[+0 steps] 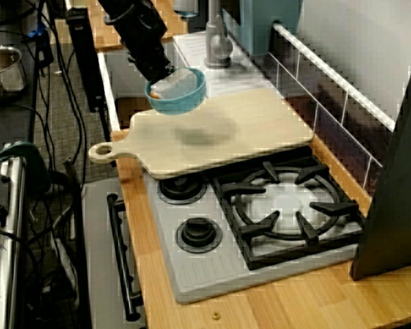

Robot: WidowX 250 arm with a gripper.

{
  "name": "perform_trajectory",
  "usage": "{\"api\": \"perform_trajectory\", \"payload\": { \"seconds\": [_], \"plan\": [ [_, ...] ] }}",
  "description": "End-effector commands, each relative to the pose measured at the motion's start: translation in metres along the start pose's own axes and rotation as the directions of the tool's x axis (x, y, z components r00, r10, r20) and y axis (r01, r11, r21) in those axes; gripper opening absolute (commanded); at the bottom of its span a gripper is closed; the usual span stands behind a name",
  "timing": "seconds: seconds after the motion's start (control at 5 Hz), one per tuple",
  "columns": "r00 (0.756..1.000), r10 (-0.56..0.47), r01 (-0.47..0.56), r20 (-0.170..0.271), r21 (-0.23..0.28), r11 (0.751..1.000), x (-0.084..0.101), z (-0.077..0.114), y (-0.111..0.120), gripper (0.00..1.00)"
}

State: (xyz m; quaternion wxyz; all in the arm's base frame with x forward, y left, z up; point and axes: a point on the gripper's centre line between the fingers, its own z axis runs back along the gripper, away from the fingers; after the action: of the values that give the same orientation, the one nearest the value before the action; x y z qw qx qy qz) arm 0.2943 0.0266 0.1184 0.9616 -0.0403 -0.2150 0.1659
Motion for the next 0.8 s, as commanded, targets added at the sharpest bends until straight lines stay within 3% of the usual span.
{"api": "perform_trajectory", "payload": {
  "seconds": [0.0, 0.6],
  "plan": [
    [0.999, -0.042, 0.041, 0.019, 0.013, 0.999, 0.002, -0.011, -0.001, 0.0],
    [0.996, -0.082, 0.083, -0.03, 0.045, 0.996, 0.002, -0.03, -0.002, 0.0]
  ]
}}
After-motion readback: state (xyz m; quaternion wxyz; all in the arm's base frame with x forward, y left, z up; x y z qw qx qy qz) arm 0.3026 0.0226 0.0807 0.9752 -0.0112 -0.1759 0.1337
